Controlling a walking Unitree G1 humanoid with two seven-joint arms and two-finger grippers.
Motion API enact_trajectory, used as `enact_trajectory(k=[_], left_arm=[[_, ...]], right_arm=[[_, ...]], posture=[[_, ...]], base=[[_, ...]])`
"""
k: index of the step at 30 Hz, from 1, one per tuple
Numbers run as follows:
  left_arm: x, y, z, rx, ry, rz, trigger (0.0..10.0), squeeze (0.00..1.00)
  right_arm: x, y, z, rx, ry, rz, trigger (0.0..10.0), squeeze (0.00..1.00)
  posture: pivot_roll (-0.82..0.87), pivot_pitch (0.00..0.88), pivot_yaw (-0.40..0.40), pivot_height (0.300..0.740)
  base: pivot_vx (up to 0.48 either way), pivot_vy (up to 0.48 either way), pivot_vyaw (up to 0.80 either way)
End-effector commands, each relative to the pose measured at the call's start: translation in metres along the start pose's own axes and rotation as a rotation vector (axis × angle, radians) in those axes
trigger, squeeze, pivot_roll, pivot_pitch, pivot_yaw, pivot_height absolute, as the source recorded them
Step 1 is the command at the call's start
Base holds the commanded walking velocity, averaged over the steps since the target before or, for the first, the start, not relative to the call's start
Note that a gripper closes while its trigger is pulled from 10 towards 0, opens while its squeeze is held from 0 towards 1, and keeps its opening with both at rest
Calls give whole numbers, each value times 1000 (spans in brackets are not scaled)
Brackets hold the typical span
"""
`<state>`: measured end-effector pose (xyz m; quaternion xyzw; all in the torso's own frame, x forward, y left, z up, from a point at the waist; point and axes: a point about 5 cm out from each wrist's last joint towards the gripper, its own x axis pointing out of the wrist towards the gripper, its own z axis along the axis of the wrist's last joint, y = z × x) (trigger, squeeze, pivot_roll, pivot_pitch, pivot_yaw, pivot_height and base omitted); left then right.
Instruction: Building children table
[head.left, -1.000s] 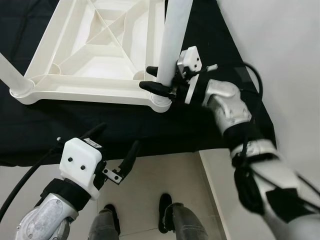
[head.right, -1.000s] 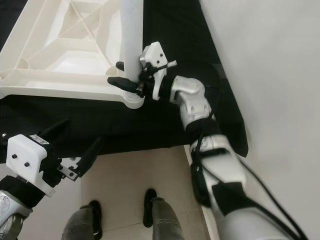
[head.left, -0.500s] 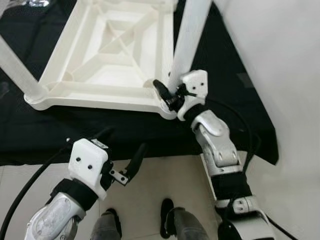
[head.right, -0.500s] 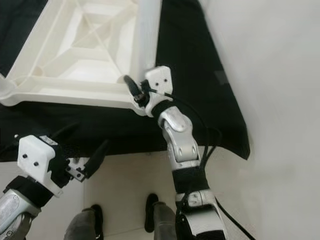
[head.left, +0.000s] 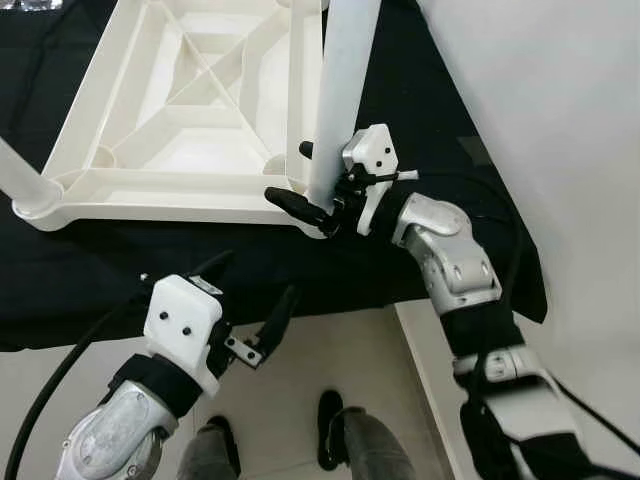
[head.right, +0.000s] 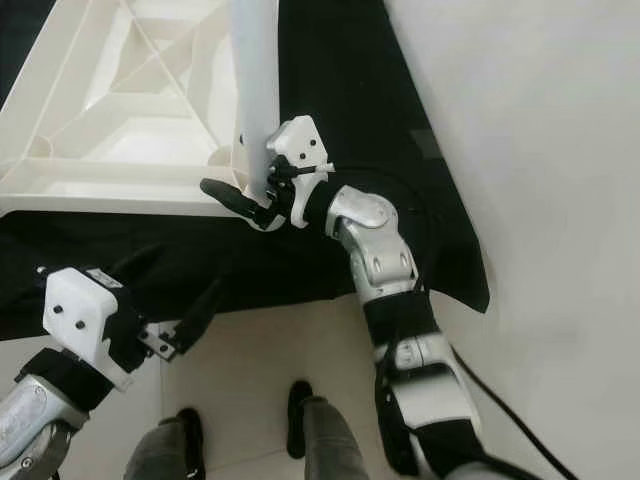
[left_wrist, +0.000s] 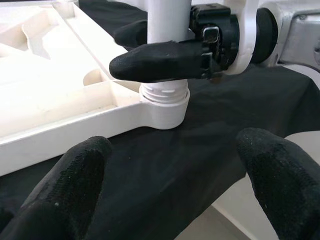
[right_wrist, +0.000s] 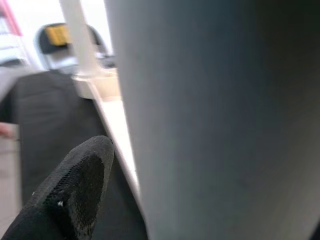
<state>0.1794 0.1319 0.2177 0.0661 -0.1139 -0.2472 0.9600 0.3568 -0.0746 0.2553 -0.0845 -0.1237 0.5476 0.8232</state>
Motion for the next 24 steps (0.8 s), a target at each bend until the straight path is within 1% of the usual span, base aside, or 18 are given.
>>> enact_trajectory(k=[1, 3, 4, 5, 6, 7, 9, 17, 20, 22, 23, 24], left_arm=[[-2, -3, -2, -7, 5, -1, 10000, 0], [-2, -3, -2, -5, 5, 2, 10000, 0], [-2, -3, -2, -5, 5, 2, 10000, 0], [-2, -3, -1, -3, 5, 4, 10000, 0], [-2, -3, -1, -1, 5, 6, 10000, 0], [-2, -3, -1, -1, 5, 6, 10000, 0], [-1, -3, 0, 1, 4, 7, 10000, 0], [-2, -3, 0, 3, 6, 9, 10000, 0], [-2, -3, 0, 4, 8, 8, 10000, 0], [-2, -3, 0, 1, 8, 7, 10000, 0], [-2, -3, 0, 1, 8, 7, 10000, 0], [-2, -3, 0, 0, 8, 6, 10000, 0]], right_arm=[[3, 3, -3, 16, -6, 72, 10000, 0], [4, -4, -1, 25, -4, 90, 10000, 0], [4, -4, -1, 25, -4, 90, 10000, 0], [5, -6, 0, 40, -11, 111, 6824, 0], [6, -8, 1, 53, -17, 138, 0, 0], [6, -8, 1, 53, -17, 138, 0, 0], [6, -10, 4, 79, -32, 205, 0, 0], [4, -14, 3, 78, -24, 224, 0, 0], [2, -16, 0, 72, -21, 202, 0, 0], [-6, -17, -7, 48, 6, 147, 0, 0], [-6, -17, -7, 48, 6, 147, 0, 0], [-12, -17, -15, 36, 44, 84, 0, 0]], posture=[[178, 341, -132, 740], [180, 342, -133, 740], [180, 342, -133, 740], [181, 343, -133, 740], [183, 343, -133, 740], [183, 343, -133, 740], [183, 343, -134, 740], [184, 347, -129, 740], [179, 347, -129, 740], [168, 350, -129, 740], [168, 350, -129, 740], [160, 349, -133, 740]], base=[[0, 0, 0], [0, 0, 0], [0, 0, 0], [0, 0, 0], [0, 0, 0], [0, 0, 0], [0, 0, 0], [0, 0, 0], [0, 0, 0], [0, 0, 0], [0, 0, 0], [0, 0, 0]])
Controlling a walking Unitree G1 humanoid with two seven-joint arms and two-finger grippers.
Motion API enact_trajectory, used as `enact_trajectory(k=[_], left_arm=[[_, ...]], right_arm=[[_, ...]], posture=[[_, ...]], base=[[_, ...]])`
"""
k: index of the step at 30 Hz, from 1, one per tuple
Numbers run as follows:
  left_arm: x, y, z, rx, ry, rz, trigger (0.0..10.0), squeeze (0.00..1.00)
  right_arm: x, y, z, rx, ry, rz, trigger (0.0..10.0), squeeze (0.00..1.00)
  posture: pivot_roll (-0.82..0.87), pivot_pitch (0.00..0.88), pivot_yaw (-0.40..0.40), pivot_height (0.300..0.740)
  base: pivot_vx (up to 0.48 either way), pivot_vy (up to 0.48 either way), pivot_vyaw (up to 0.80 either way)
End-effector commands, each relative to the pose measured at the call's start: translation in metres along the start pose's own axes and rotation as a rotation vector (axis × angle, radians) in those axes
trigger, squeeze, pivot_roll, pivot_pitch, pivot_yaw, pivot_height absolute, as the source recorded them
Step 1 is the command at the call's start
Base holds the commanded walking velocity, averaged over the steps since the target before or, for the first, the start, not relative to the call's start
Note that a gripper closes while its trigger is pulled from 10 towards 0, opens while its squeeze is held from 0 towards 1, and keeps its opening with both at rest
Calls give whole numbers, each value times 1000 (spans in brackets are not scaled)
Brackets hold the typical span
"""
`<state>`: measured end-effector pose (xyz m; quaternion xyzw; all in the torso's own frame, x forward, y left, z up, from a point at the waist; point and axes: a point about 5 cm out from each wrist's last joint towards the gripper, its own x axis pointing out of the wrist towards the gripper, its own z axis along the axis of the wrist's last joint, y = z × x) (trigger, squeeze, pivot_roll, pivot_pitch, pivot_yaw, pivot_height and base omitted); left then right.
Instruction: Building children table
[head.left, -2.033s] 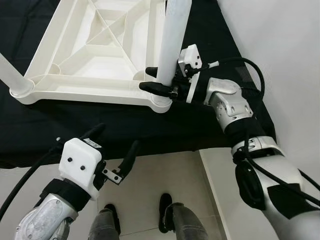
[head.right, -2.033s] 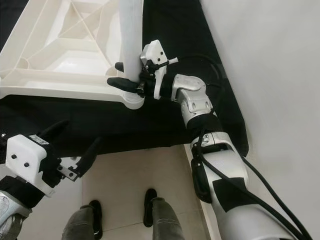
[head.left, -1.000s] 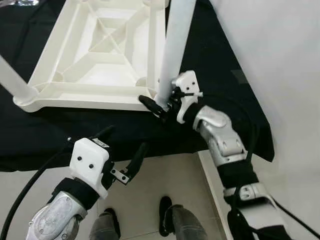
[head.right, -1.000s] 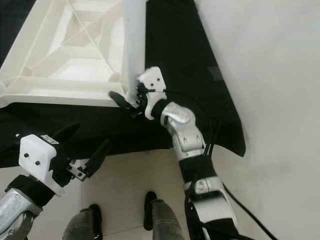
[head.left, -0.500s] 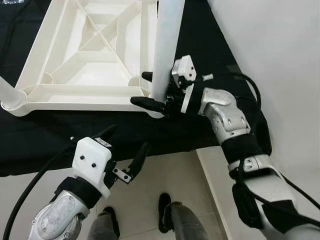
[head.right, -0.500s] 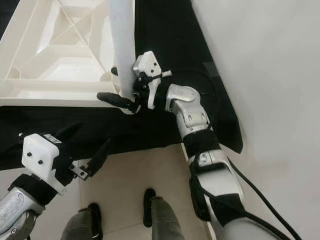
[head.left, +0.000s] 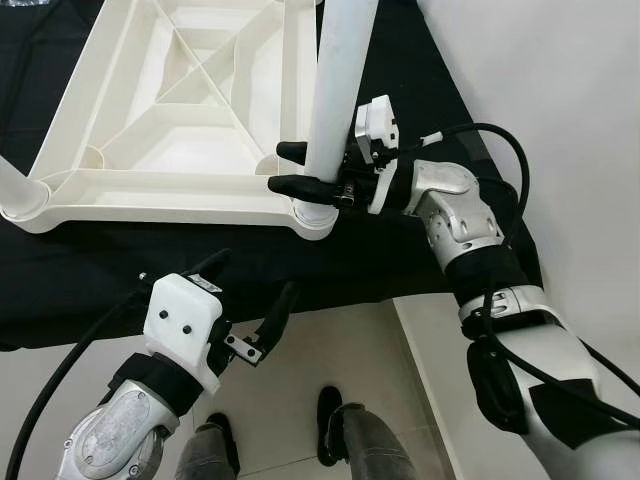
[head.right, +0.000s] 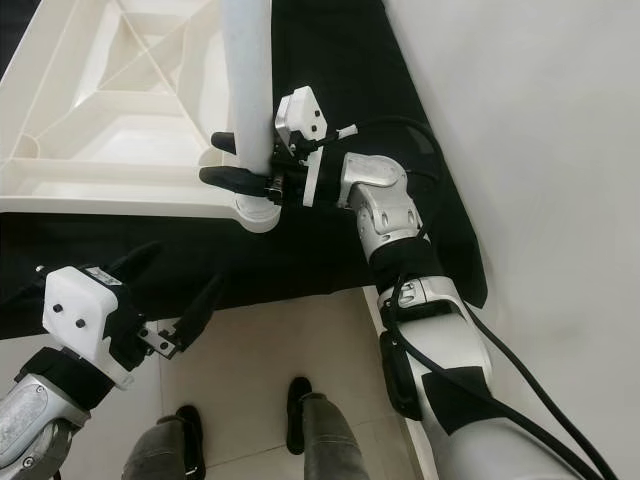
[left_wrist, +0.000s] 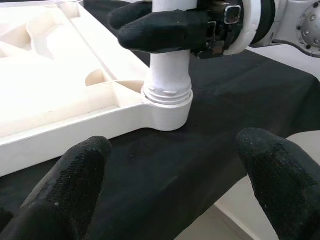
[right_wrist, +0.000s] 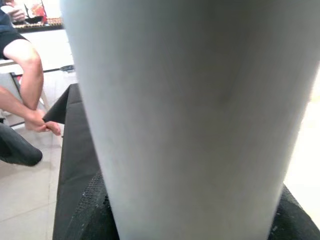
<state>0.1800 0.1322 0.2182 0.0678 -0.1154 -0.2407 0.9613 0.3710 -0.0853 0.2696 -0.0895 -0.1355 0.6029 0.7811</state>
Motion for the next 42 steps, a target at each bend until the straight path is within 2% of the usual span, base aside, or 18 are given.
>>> enact_trajectory(k=[1, 6, 7, 8, 9, 10, 14, 22, 23, 24, 25, 26, 27, 30, 32, 33, 36, 42], left_arm=[[-2, -4, 0, -5, 8, -7, 10000, 0], [-2, -4, -1, -9, 9, -8, 10000, 0], [-3, -4, -1, -10, 11, -9, 10000, 0], [-3, -4, -1, -10, 11, -9, 10000, 0], [-3, -4, -2, -11, 13, -10, 10000, 0], [-2, -4, -1, -12, 12, -13, 10000, 0], [-1, -4, -1, -11, 10, -17, 10000, 0], [-2, 1, -1, 8, 12, 4, 10000, 0], [-2, 1, -1, 7, 11, 3, 10000, 0], [-1, 0, -1, 4, 10, -1, 10000, 0], [-1, -1, -1, 1, 9, -4, 10000, 0], [-1, -1, -1, 1, 9, -4, 10000, 0], [-1, -2, -1, -2, 9, -7, 10000, 0], [0, -4, -1, -6, 9, -11, 10000, 0], [0, -4, -1, -7, 8, -12, 10000, 0], [0, -5, -1, -7, 9, -12, 10000, 0], [-2, -5, -1, -2, 17, -10, 10000, 0], [-5, -6, 0, 2, 27, -2, 10000, 0]], right_arm=[[-9, 5, -24, 55, 75, -53, 0, 0], [-26, 21, -60, 170, 184, -335, 0, 0], [-27, 37, -78, 198, 259, -560, 0, 0], [-27, 37, -78, 198, 259, -560, 0, 0], [-27, 53, -87, 193, 307, -687, 0, 0], [-21, 68, -90, 179, 331, -729, 0, 0], [-9, 78, -90, 156, 330, -701, 0, 0], [1, 70, -82, 124, 312, -688, 0, 0], [0, 68, -81, 118, 310, -687, 3882, 0], [2, 66, -77, 125, 288, -653, 10000, 0], [4, 64, -71, 133, 251, -613, 10000, 196], [4, 64, -71, 133, 251, -613, 10000, 196], [6, 61, -65, 142, 216, -571, 10000, 1000], [7, 49, -38, 114, 86, -346, 10000, 1000], [5, 44, -31, 102, 56, -288, 10000, 1000], [3, 37, -26, 63, 55, -223, 10000, 27], [0, 22, -22, 26, 95, -53, 10000, 0], [6, 12, -10, 75, 50, 67, 10000, 0]], posture=[[160, 349, -133, 740], [135, 356, -147, 740], [125, 361, -144, 740], [125, 361, -144, 740], [133, 365, -139, 740], [132, 364, -139, 740], [135, 360, -148, 740], [139, 357, -145, 740], [138, 357, -145, 740], [135, 357, -144, 740], [136, 357, -144, 740], [136, 357, -144, 740], [138, 358, -144, 740], [148, 355, -144, 740], [148, 355, -144, 740], [155, 357, -147, 740], [178, 362, -152, 740], [203, 371, -156, 740]], base=[[0, 0, 0], [0, 0, 0], [0, 0, 0], [0, 0, 0], [0, 0, 0], [0, 0, 0], [0, 0, 0], [0, 0, 0], [0, 0, 0], [0, 0, 0], [0, 0, 0], [0, 0, 0], [0, 0, 0], [0, 0, 0], [0, 0, 0], [0, 0, 0], [0, 0, 0], [0, 0, 0]])
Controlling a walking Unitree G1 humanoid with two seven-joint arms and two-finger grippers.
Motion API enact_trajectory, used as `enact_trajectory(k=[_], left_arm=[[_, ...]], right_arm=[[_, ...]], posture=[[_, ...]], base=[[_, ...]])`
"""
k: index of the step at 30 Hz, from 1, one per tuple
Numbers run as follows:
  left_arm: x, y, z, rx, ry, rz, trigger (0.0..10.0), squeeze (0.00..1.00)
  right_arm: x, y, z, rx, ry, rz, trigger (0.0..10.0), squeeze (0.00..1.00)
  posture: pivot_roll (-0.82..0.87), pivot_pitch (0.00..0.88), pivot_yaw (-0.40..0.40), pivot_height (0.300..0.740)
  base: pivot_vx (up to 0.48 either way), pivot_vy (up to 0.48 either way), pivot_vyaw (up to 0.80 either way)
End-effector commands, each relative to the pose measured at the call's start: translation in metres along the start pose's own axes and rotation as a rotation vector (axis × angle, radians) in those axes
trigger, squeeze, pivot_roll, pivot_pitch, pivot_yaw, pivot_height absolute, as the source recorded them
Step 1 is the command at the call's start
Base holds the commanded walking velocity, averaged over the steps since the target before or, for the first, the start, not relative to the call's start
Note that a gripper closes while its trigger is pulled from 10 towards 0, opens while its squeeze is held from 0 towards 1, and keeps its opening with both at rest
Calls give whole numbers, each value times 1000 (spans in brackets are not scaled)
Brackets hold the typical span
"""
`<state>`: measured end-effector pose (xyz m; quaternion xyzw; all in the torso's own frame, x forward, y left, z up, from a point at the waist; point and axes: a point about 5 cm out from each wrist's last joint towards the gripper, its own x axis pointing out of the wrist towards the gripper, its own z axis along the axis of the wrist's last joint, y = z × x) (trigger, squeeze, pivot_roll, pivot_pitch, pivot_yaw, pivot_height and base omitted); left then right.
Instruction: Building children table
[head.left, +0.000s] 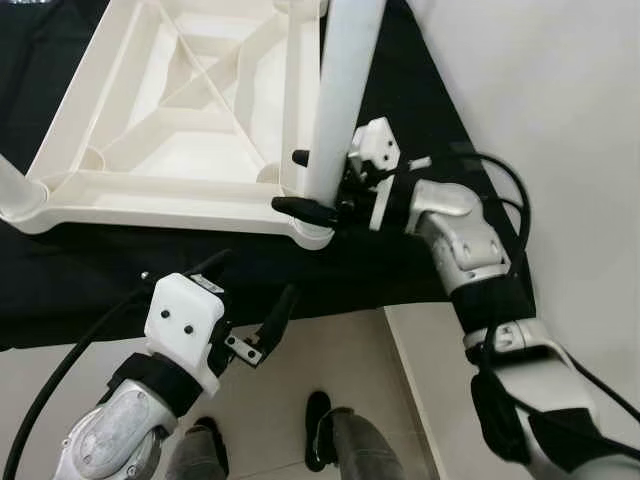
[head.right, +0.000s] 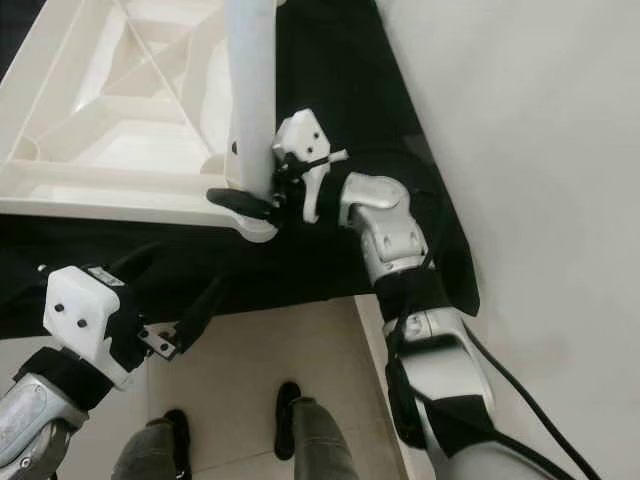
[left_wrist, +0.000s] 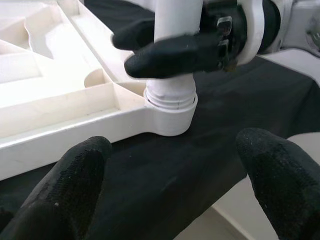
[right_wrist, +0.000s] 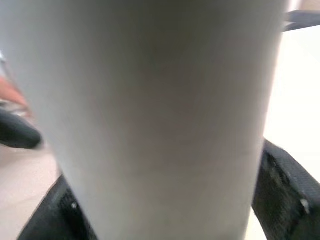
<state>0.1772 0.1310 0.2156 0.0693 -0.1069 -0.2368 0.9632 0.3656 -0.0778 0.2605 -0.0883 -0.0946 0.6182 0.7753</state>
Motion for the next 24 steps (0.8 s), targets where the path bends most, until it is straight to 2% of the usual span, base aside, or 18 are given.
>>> enact_trajectory(k=[1, 5, 6, 7, 8, 19, 20, 21, 22, 23, 24], left_arm=[[-3, -3, 1, 3, 9, -8, 10000, 0], [-6, -4, 2, 4, 16, -2, 10000, 0], [-6, -4, 2, 4, 18, -2, 10000, 0], [-6, -4, 2, 4, 18, -2, 10000, 0], [-5, -4, 2, 6, 18, -1, 10000, 0], [-5, -3, 3, 10, 17, 3, 10000, 0], [-5, -3, 2, 8, 16, 1, 10000, 0], [-5, -3, 2, 8, 16, 1, 10000, 0], [-5, -3, 2, 8, 16, 0, 10000, 0], [-5, -3, 2, 8, 16, 0, 10000, 0], [-5, -2, 1, 6, 16, -3, 10000, 0]], right_arm=[[2, 2, -3, 20, -8, 29, 10000, 0], [9, -4, 11, 9, -29, 107, 10000, 0], [11, -6, 14, 7, -31, 124, 5098, 0], [11, -6, 14, 7, -31, 124, 5098, 0], [11, -9, 17, 5, -30, 160, 0, 0], [1, -13, 13, 0, -18, 166, 0, 0], [-5, -14, 7, -17, -7, 111, 0, 0], [-5, -14, 7, -17, -7, 111, 0, 0], [-11, -15, 0, -32, 11, 40, 0, 0], [-11, -15, 0, -32, 11, 40, 0, 0], [-15, -13, -17, 11, 33, -121, 0, 0]], posture=[[203, 371, -156, 740], [218, 383, -160, 740], [219, 384, -161, 740], [219, 384, -161, 740], [222, 388, -164, 740], [206, 381, -158, 740], [194, 379, -158, 740], [194, 379, -158, 740], [186, 377, -158, 740], [186, 377, -158, 740], [170, 370, -158, 740]], base=[[0, 0, 0], [0, 0, 0], [0, 0, 0], [0, 0, 0], [0, 0, 0], [0, 0, 0], [0, 0, 0], [0, 0, 0], [0, 0, 0], [0, 0, 0], [0, 0, 0]])
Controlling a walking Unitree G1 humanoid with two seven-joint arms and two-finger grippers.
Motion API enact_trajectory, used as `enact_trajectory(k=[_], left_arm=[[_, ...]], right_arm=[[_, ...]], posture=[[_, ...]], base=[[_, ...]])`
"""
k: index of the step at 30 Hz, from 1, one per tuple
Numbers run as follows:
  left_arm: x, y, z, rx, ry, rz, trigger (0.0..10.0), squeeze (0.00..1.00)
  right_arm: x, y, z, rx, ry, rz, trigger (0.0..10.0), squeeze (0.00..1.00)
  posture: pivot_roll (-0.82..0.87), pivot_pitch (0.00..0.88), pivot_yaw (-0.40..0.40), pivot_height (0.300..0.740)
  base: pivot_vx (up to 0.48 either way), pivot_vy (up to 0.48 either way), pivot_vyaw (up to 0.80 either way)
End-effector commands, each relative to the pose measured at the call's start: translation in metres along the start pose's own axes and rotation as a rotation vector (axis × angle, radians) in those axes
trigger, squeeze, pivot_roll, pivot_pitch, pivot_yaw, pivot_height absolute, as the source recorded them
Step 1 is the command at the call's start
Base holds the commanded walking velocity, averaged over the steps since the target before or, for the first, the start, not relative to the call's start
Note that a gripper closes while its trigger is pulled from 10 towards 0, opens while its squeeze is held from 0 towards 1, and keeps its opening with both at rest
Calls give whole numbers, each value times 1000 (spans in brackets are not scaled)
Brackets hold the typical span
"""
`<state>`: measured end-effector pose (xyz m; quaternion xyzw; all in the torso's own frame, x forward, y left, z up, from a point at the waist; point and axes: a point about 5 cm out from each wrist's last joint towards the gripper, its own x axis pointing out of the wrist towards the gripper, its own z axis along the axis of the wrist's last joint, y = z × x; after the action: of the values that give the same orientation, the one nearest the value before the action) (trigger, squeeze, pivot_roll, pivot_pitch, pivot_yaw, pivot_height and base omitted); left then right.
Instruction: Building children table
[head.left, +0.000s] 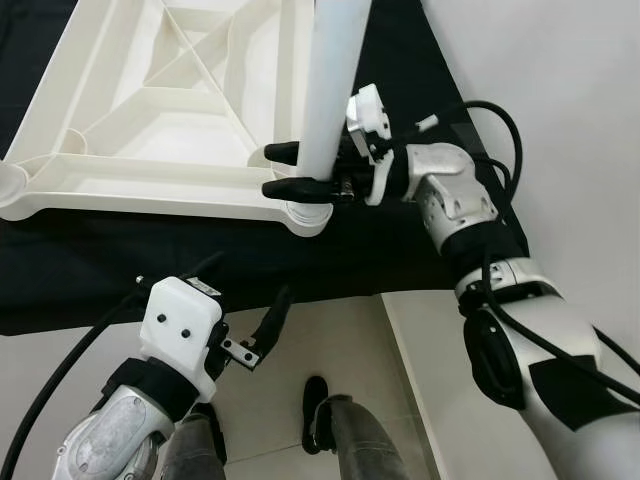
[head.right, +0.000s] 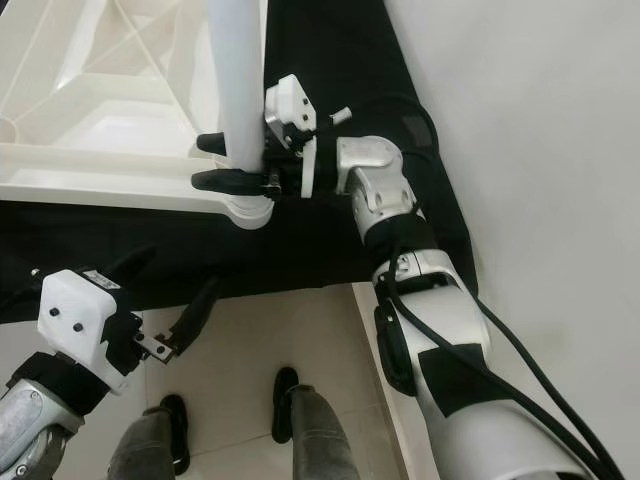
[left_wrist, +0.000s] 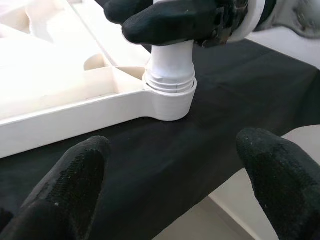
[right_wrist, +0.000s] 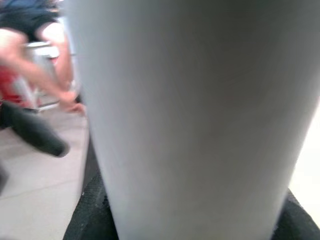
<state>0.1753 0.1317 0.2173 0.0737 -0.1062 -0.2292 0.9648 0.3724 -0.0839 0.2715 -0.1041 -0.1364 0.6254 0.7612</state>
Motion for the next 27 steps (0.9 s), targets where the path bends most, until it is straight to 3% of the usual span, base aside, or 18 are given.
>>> enact_trajectory(k=[1, 2, 3, 5, 6, 7, 8, 9, 10, 12, 18, 19, 20, 21, 23, 24, 26, 27], left_arm=[[-3, -2, -1, -4, 12, -19, 10000, 0], [-3, -2, -1, -4, 12, -19, 10000, 0], [-3, -2, -2, -3, 15, -24, 10000, 0], [-3, -2, -2, -3, 15, -24, 10000, 0], [-2, -1, -1, 0, 14, -25, 10000, 0], [-2, -1, -1, 0, 14, -25, 10000, 0], [-1, 0, -1, 4, 10, -25, 10000, 0], [1, 2, -1, 7, 6, -26, 10000, 0], [1, 2, -1, 7, 6, -26, 10000, 0], [4, 3, -1, 11, -1, -27, 10000, 0], [5, 5, 0, 21, -9, -21, 10000, 0], [4, 6, 0, 24, -10, -18, 10000, 0], [4, 6, 0, 24, -10, -18, 10000, 0], [4, 6, 0, 26, -10, -17, 10000, 0], [5, 6, 0, 25, -10, -18, 10000, 0], [5, 5, 0, 23, -9, -22, 10000, 0], [5, 4, 0, 21, -9, -25, 10000, 0], [5, 4, 0, 18, -10, -27, 10000, 0]], right_arm=[[-17, 3, -37, 115, 111, -261, 0, 0], [-17, 3, -37, 115, 111, -261, 0, 0], [-20, 12, -55, 119, 168, -514, 0, 0], [-20, 12, -55, 119, 168, -514, 0, 0], [-21, 41, -78, 192, 247, -689, 0, 0], [-21, 41, -78, 192, 247, -689, 0, 0], [-17, 67, -88, 201, 291, -770, 0, 0], [-9, 81, -90, 214, 303, -804, 0, 0], [-9, 81, -90, 214, 303, -804, 0, 0], [8, 84, -87, 199, 280, -751, 0, 0], [13, 78, -89, 190, 278, -752, 0, 0], [12, 78, -89, 188, 280, -753, 7608, 0], [12, 78, -89, 188, 280, -753, 7608, 0], [14, 80, -85, 187, 263, -751, 10000, 0], [15, 81, -80, 192, 235, -734, 10000, 20], [19, 82, -71, 197, 194, -711, 10000, 1000], [20, 84, -64, 200, 167, -696, 10000, 1000], [23, 79, -52, 196, 99, -618, 10000, 1000]], posture=[[170, 370, -158, 740], [170, 370, -158, 740], [185, 358, -146, 740], [185, 358, -146, 740], [200, 357, -134, 740], [200, 357, -134, 740], [191, 352, -133, 740], [187, 336, -136, 740], [187, 336, -136, 740], [189, 336, -143, 740], [197, 330, -146, 740], [195, 328, -143, 740], [195, 328, -143, 740], [190, 330, -142, 740], [190, 330, -142, 740], [183, 335, -144, 740], [183, 337, -144, 740], [183, 341, -145, 740]], base=[[0, 0, 0], [0, 0, 0], [0, 0, 0], [0, 0, 0], [0, 0, 0], [0, 0, 0], [0, 0, 0], [0, 0, 0], [0, 0, 0], [0, 0, 0], [0, 0, 0], [0, 0, 0], [0, 0, 0], [0, 0, 0], [0, 0, 0], [0, 0, 0], [0, 0, 0], [0, 0, 0]])
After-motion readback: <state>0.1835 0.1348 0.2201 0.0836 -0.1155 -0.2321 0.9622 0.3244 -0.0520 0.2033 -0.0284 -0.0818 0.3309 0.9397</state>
